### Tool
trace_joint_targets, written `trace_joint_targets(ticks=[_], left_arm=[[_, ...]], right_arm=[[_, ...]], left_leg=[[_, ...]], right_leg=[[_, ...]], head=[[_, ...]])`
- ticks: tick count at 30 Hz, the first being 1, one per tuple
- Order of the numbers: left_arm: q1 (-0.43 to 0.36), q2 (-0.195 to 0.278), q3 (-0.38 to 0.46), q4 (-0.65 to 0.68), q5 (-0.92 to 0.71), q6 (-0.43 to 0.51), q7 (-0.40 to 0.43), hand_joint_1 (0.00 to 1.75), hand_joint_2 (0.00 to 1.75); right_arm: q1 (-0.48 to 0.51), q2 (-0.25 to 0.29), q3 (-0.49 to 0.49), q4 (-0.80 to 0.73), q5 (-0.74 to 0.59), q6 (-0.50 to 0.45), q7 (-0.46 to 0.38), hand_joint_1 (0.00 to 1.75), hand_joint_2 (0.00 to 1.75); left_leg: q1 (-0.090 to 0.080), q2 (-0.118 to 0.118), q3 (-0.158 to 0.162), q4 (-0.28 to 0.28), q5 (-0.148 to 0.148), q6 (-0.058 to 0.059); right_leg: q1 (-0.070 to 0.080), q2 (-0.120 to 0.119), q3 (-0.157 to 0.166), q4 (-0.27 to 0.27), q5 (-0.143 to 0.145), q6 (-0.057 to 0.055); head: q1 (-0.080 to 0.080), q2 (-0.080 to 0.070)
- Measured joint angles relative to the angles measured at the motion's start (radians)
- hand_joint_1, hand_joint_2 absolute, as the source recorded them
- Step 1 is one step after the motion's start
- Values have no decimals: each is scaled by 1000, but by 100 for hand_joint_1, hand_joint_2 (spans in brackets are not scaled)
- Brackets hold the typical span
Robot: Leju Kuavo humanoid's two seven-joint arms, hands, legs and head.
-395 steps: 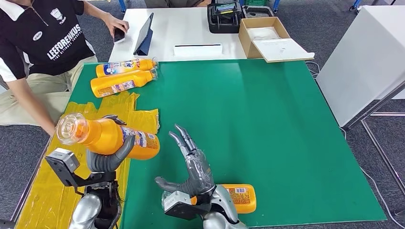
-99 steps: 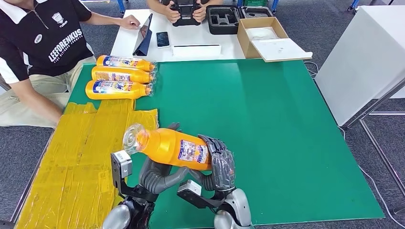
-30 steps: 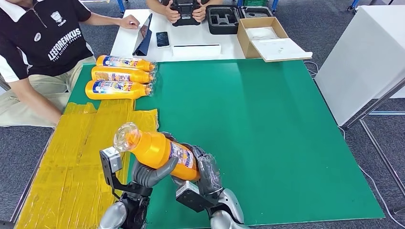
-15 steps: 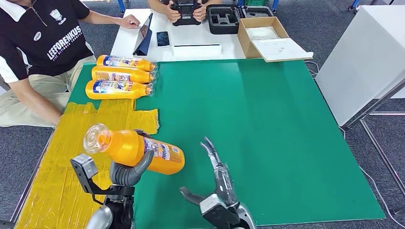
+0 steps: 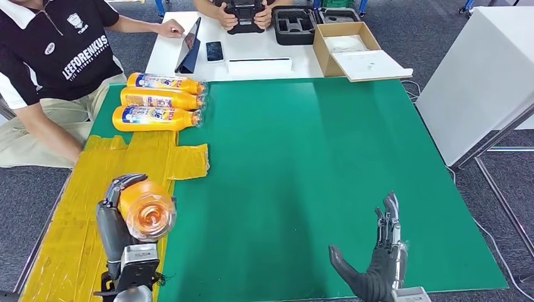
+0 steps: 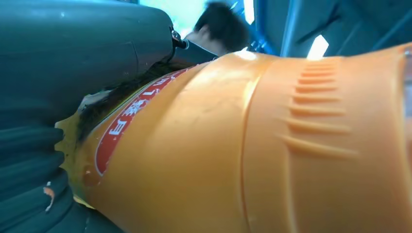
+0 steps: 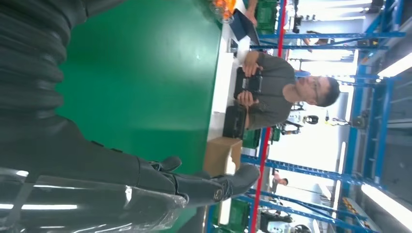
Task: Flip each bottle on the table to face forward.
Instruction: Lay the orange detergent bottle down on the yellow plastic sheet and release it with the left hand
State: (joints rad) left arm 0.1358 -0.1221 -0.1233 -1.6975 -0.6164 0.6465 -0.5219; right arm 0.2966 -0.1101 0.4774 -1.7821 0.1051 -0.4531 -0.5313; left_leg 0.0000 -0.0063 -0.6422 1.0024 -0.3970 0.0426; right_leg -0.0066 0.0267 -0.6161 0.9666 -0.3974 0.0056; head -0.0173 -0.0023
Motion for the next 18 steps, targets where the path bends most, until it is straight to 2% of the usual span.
trace_joint_targets(ticks=[15,18], left_arm=[[8,2,7,-12,-7,16,1,175,175],[10,-5,17,-16,-95,32,-18,175,175]], right_arm=[[30,-21,-18,-69,1,-7,0,0,175],[32,-23,-20,-71,3,-25,0,0,175]], left_leg=[[0,0,1,0,1,0],[0,0,0,0,1,0]], right_leg=[[0,0,1,0,0,0],[0,0,1,0,0,0]], head=[[0,0],[0,0]])
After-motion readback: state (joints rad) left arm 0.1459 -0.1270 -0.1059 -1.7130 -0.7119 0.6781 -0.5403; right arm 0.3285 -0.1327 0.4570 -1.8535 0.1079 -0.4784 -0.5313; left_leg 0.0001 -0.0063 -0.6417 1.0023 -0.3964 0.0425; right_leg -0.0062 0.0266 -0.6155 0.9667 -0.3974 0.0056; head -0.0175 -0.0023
